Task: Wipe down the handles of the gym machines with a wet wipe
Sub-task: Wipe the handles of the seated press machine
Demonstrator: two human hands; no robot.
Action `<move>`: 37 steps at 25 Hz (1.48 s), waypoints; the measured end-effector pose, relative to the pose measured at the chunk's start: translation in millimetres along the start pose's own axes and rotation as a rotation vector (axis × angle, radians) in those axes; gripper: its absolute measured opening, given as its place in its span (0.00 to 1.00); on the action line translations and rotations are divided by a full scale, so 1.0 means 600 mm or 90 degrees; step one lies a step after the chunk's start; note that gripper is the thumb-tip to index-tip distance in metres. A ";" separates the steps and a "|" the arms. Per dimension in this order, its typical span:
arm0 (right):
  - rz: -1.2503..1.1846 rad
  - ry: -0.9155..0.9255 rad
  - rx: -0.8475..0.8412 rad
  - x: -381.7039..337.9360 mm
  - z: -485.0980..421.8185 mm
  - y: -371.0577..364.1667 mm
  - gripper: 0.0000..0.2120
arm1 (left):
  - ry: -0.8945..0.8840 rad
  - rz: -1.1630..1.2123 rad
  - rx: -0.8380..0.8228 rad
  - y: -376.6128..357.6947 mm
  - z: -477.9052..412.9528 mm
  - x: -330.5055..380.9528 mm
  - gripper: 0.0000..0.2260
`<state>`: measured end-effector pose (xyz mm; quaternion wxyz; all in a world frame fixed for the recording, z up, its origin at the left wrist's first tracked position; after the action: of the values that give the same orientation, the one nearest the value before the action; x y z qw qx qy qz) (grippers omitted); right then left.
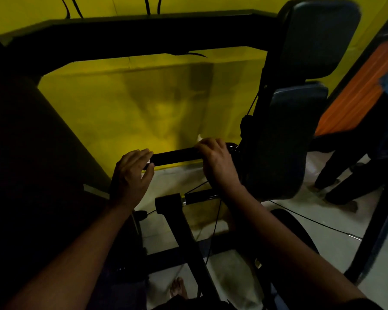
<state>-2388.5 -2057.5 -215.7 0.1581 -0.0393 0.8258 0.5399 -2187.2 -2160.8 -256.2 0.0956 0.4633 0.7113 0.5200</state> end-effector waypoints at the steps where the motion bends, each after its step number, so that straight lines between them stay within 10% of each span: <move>1: 0.007 -0.019 0.031 0.019 0.005 0.011 0.14 | -0.001 0.001 0.000 0.000 0.000 0.000 0.17; 9: -0.168 -0.199 0.117 0.036 0.044 -0.014 0.13 | -0.012 0.007 0.004 -0.006 -0.001 -0.003 0.16; 16: -1.003 -0.628 0.343 0.024 0.095 -0.142 0.11 | 0.009 0.008 -0.011 -0.009 -0.006 -0.002 0.17; 24: -1.243 -0.742 0.384 0.023 0.087 -0.189 0.11 | 0.002 -0.002 -0.031 -0.009 0.005 -0.004 0.18; 37: -1.221 -0.694 0.298 0.014 0.090 -0.169 0.06 | 0.005 0.001 -0.018 -0.002 0.003 0.000 0.18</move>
<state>-2360.8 -2049.6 -327.0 0.8505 -0.3859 0.3564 -0.0277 -2186.6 -2159.8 -258.0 0.0988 0.4605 0.7038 0.5318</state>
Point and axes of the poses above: each hand's wrist, its own z-axis away from the middle knuckle, its own y-axis out of the back of the hand, x = y × z, the point moved 9 cm from there along -z, towards the middle knuckle, and after that the axes turned 12 degrees about -x, right-handed, at the moved point
